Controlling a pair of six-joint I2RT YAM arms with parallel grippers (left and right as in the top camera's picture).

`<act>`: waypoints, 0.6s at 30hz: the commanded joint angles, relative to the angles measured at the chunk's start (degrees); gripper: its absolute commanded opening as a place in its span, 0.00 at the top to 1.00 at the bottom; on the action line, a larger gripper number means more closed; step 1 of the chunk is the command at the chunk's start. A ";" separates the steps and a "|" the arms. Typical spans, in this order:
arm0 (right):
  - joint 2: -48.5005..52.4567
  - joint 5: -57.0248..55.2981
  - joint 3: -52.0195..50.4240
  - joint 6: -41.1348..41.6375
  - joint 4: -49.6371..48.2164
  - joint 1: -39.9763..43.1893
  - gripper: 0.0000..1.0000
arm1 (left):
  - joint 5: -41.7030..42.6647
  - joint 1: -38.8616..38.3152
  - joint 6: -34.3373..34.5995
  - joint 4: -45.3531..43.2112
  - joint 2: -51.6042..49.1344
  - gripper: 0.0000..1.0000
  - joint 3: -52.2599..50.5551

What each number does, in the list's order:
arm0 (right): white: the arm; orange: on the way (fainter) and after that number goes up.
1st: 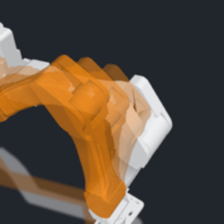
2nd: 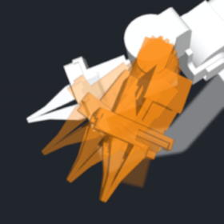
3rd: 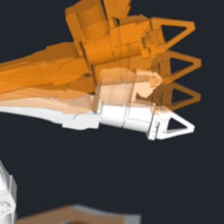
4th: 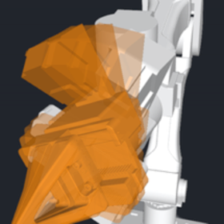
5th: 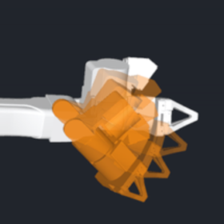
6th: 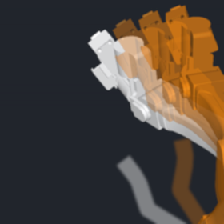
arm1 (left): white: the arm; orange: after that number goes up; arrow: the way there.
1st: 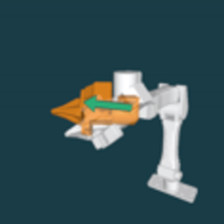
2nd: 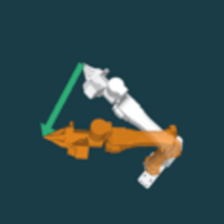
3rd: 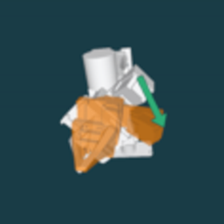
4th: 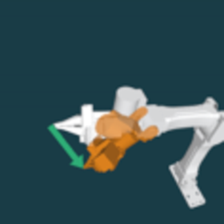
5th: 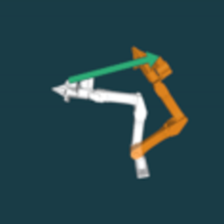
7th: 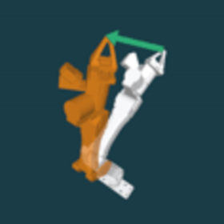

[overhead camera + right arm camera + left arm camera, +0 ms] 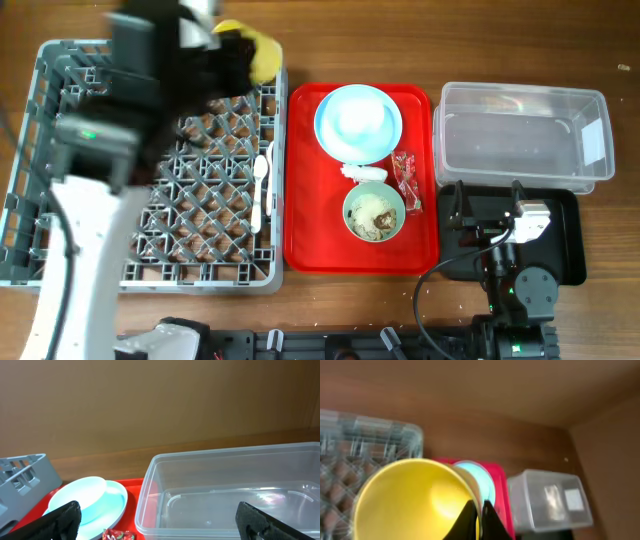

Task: Sort waste into correct bins and load items into the dishwasher rack
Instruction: 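Carry the yellow cup into the rack and release it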

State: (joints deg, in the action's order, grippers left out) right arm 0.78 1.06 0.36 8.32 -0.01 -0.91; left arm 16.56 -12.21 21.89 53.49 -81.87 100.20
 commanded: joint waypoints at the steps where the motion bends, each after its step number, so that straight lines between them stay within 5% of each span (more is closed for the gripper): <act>1: -0.24 -0.52 -0.07 0.70 -0.33 0.28 0.00 | 37.03 14.16 -2.84 4.31 -9.33 0.96 -1.29; 5: -0.24 -0.52 -0.07 0.70 -0.33 0.28 0.00 | 58.97 20.61 -9.99 8.87 -24.68 0.96 -1.31; 7: -0.24 -0.52 -0.07 0.68 -0.33 0.28 0.00 | 63.60 20.85 -11.23 9.11 -30.97 0.96 -1.29; 11: -0.24 -0.52 -0.07 0.68 -0.33 0.28 0.00 | 62.84 21.03 -12.76 8.87 -38.56 0.96 -1.29; 15: -0.24 -0.52 -0.07 0.70 -0.33 0.28 0.00 | 50.25 22.43 -12.74 9.79 -39.65 0.96 -1.31; 18: -0.24 -0.52 -0.07 0.68 -0.33 0.28 0.00 | 49.29 23.50 -13.99 10.12 -39.65 0.96 -1.42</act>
State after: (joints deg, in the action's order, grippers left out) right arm 0.80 1.06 0.36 8.32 -0.01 -0.91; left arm 69.04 9.87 10.41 63.31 -121.14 98.94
